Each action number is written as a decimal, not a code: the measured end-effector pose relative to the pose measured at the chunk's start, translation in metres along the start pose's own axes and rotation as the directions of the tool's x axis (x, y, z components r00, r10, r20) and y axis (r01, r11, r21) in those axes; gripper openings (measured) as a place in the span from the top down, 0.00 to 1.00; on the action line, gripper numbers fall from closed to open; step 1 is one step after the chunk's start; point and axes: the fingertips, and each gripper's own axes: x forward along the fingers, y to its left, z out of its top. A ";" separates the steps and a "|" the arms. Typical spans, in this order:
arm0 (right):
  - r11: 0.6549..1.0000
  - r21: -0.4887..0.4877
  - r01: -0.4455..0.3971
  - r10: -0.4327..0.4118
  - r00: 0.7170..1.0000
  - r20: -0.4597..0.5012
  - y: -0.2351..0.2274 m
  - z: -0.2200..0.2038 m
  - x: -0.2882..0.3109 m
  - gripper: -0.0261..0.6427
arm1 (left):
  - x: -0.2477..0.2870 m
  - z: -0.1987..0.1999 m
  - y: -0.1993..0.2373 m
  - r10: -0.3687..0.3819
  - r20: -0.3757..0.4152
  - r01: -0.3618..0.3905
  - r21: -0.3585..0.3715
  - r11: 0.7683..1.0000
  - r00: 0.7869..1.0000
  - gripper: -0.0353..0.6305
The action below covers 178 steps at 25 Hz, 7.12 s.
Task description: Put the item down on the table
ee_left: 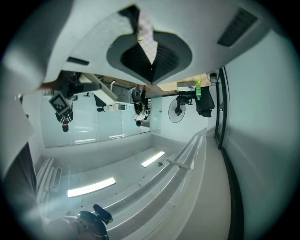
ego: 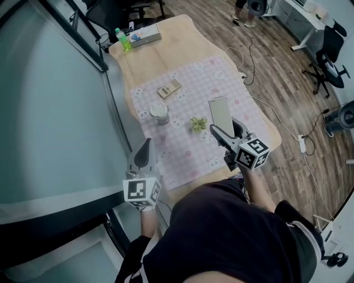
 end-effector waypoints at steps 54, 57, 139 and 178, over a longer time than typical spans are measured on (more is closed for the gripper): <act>0.812 0.424 0.402 -0.137 0.837 -0.530 -0.133 -0.326 0.030 0.53 | -0.029 -0.008 0.013 0.071 -0.082 -0.068 0.039 0.997 0.994 0.95; 0.807 0.433 0.401 -0.134 0.840 -0.527 -0.134 -0.325 0.030 0.53 | -0.028 -0.008 0.012 0.071 -0.086 -0.068 0.038 0.997 0.994 0.95; 0.884 -0.410 0.226 -0.209 0.974 0.087 0.002 -0.007 0.019 0.94 | -0.029 -0.010 0.016 0.072 -0.068 -0.072 0.014 0.997 0.995 0.95; 0.892 -0.411 0.190 -0.135 0.978 0.160 0.027 0.045 -0.003 0.94 | -0.041 0.006 0.023 0.135 0.009 -0.135 -0.016 0.991 0.991 0.95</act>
